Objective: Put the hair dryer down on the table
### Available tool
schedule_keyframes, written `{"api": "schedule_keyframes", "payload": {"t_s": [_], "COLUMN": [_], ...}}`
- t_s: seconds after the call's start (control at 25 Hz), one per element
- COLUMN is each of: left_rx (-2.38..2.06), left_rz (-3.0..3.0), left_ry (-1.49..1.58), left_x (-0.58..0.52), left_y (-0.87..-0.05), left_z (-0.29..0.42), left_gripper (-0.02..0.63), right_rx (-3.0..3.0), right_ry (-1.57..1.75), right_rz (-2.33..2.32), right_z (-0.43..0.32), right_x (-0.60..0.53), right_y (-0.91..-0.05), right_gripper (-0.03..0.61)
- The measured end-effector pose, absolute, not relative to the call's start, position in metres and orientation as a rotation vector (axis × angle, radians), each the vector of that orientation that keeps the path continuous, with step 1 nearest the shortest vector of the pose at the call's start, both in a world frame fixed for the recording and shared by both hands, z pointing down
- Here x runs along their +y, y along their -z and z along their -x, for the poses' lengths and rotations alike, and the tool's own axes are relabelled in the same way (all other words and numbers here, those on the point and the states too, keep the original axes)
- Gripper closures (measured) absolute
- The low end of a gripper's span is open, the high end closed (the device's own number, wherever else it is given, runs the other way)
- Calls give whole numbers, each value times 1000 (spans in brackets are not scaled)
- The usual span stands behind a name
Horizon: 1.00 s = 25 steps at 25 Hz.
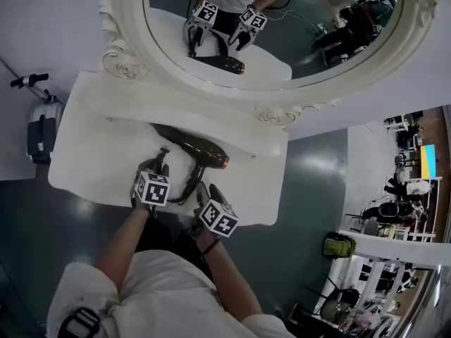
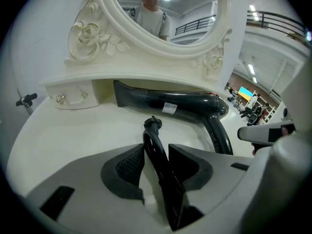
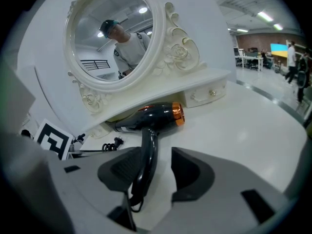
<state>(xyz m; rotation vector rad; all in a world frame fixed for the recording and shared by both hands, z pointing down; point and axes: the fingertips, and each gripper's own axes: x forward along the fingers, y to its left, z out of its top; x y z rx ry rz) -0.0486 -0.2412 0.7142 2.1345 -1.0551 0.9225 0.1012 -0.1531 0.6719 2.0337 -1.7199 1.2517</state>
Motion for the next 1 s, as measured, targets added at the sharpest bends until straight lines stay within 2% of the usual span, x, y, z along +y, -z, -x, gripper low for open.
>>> {"api": "schedule_keyframes", "payload": {"t_s": [0.28, 0.64, 0.68, 0.76, 0.84, 1.0], "left_rx": [-1061, -1202, -1222, -1275, -1309, -1372], "left_rz": [-2217, -2266, -2280, -2324, -2364, -2366], "left_ry": [-862, -646, -624, -589, -566, -543], "left_x": [-242, -204, -194, -175, -156, -119], "left_y": [-684, -634, -626, -609, -595, -575], "left_z": [51, 48, 45, 39, 30, 18], "left_gripper": [437, 443, 475, 592, 604, 606], "right_rx": [-1824, -2042, -2065, -2106, -2147, -2244], "right_ry": [-1189, -1000, -974, -898, -805, -691], "right_rz": [-2006, -1908, -1903, -1902, -1904, -1904], "right_z": [-89, -76, -76, -78, -80, -79], "right_x": [-154, -139, -134, -124, -114, -91], "right_y": [-657, -616, -610, -596, -579, -551], "right_gripper": [379, 394, 404, 451, 515, 550]}}
